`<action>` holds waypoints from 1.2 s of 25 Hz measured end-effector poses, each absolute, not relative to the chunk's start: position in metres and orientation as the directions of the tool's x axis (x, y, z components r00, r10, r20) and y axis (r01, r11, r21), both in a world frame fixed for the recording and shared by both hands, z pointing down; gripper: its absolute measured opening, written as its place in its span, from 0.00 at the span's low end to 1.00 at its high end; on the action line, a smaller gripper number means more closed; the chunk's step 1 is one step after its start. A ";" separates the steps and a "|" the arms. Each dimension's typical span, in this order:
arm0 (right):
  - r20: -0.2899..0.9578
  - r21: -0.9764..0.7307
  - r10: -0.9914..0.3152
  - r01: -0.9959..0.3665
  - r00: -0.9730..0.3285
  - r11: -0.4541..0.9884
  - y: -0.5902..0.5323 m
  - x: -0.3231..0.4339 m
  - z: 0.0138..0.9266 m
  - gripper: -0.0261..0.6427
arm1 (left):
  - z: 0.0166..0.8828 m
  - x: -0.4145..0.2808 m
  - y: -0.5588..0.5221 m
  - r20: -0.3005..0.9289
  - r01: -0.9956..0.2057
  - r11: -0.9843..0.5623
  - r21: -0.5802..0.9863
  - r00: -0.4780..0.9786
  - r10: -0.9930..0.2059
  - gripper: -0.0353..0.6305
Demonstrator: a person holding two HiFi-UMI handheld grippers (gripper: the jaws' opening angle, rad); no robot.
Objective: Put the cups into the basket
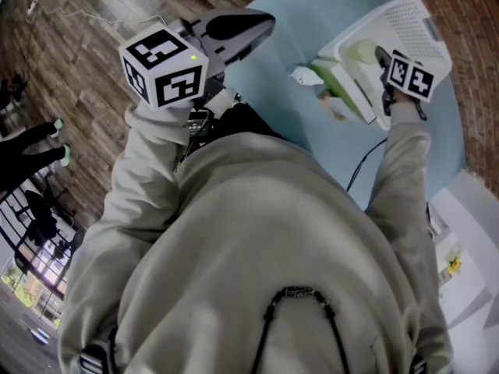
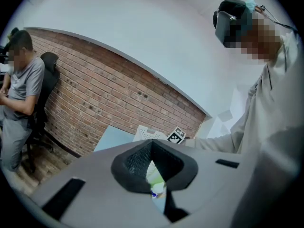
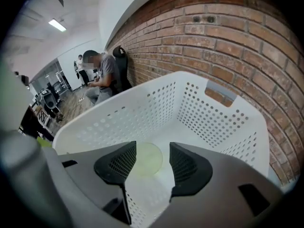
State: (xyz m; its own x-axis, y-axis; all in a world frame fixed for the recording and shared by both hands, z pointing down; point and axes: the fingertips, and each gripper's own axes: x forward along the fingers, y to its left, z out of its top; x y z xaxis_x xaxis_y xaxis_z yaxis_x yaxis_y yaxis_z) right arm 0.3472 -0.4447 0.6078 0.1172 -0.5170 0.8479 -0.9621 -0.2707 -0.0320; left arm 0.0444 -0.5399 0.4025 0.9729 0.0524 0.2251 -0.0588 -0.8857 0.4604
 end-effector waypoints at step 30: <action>0.373 -0.346 -0.928 -0.927 0.009 -0.148 -0.338 0.244 0.400 0.06 | 0.319 0.116 -0.440 0.078 0.359 -0.833 0.421 0.901 0.427 0.05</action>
